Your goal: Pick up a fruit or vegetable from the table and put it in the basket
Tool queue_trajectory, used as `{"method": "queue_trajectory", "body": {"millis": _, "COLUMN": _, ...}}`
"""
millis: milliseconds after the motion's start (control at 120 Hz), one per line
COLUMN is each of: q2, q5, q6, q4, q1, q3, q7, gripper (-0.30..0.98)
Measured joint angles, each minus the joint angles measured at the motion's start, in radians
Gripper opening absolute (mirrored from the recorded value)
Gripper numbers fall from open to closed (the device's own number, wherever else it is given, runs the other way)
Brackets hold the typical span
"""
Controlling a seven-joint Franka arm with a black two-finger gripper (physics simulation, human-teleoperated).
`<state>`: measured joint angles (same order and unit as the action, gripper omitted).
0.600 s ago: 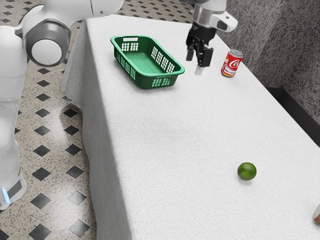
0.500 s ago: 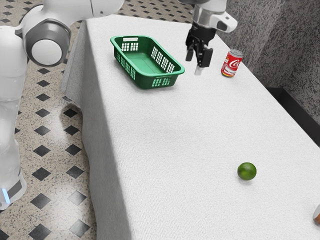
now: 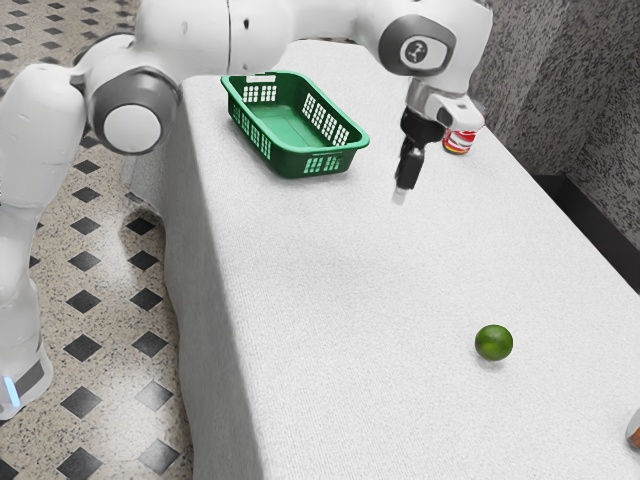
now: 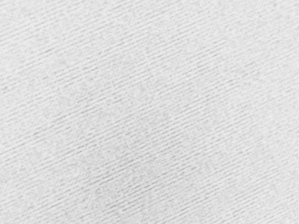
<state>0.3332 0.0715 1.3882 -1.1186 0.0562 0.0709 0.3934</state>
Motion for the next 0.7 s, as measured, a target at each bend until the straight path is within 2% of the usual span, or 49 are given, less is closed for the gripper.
{"method": "queue_trajectory", "body": {"millis": 300, "q2": 0.154, "q5": 0.082, "q6": 0.235, "q4": 0.039, "q1": 0.003, "q3": -0.062, "q7": 0.325, "gripper": 0.68}}
{"method": "queue_trajectory", "body": {"millis": 500, "q2": 0.205, "q5": 0.1, "q6": 0.308, "q4": 0.065, "q1": 0.007, "q3": -0.095, "q7": 0.412, "gripper": 0.68}}
{"method": "queue_trajectory", "body": {"millis": 700, "q2": 0.219, "q5": 0.172, "q6": 0.366, "q4": 0.062, "q1": 0.005, "q3": -0.111, "q7": 0.464, "gripper": 0.68}}
